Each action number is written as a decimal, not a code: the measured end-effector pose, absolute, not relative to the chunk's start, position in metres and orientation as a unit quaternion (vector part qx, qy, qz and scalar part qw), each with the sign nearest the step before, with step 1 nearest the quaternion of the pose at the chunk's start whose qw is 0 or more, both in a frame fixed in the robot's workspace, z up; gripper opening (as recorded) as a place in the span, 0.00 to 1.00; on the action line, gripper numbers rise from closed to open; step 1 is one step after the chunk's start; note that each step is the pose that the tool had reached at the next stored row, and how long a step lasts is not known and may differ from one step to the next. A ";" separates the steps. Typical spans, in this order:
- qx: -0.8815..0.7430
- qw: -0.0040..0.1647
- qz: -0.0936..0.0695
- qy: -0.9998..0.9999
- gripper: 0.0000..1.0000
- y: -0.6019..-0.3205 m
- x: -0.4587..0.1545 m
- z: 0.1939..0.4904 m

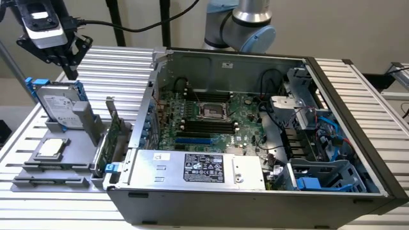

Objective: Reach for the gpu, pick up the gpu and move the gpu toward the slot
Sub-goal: 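Reach for the gpu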

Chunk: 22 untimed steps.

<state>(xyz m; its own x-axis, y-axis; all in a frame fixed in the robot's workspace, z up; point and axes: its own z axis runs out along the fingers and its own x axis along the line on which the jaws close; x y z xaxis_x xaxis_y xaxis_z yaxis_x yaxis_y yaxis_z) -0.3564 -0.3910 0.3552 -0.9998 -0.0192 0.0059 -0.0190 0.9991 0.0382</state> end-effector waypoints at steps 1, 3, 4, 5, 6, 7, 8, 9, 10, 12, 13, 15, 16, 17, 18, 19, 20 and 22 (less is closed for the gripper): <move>0.009 0.004 -0.019 -1.000 0.11 -0.393 -0.353 0.355; 0.010 0.004 -0.019 -1.000 0.11 -0.398 -0.346 0.355; 0.010 0.004 -0.019 -1.000 0.11 -0.401 -0.344 0.355; 0.009 0.005 -0.019 -1.000 0.11 -0.403 -0.341 0.355; 0.009 0.005 -0.019 -1.000 0.11 -0.406 -0.339 0.355; 0.009 0.005 -0.019 -1.000 0.11 -0.410 -0.336 0.355; 0.010 0.005 -0.019 -1.000 0.11 -0.413 -0.334 0.355; 0.009 0.005 -0.019 -1.000 0.11 -0.416 -0.332 0.355; 0.009 0.005 -0.019 -1.000 0.11 -0.419 -0.330 0.355; 0.009 0.005 -0.019 -1.000 0.11 -0.425 -0.326 0.355; 0.009 0.005 -0.019 -1.000 0.11 -0.428 -0.324 0.355; 0.009 0.005 -0.019 -1.000 0.11 -0.435 -0.321 0.355; 0.009 0.005 -0.019 -1.000 0.11 -0.438 -0.320 0.355; 0.010 0.005 -0.019 -1.000 0.11 -0.442 -0.318 0.355; 0.009 0.005 -0.019 -1.000 0.11 -0.445 -0.317 0.355; 0.009 0.005 -0.019 -1.000 0.11 -0.449 -0.316 0.354; 0.009 0.005 -0.019 -1.000 0.11 -0.452 -0.315 0.354; 0.010 0.005 -0.018 -1.000 0.11 -0.458 -0.312 0.353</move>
<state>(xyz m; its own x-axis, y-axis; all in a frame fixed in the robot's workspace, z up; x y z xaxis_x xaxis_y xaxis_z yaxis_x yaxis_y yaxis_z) -0.3125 -0.4584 0.3533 -0.9998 -0.0192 0.0091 -0.0189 0.9991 0.0369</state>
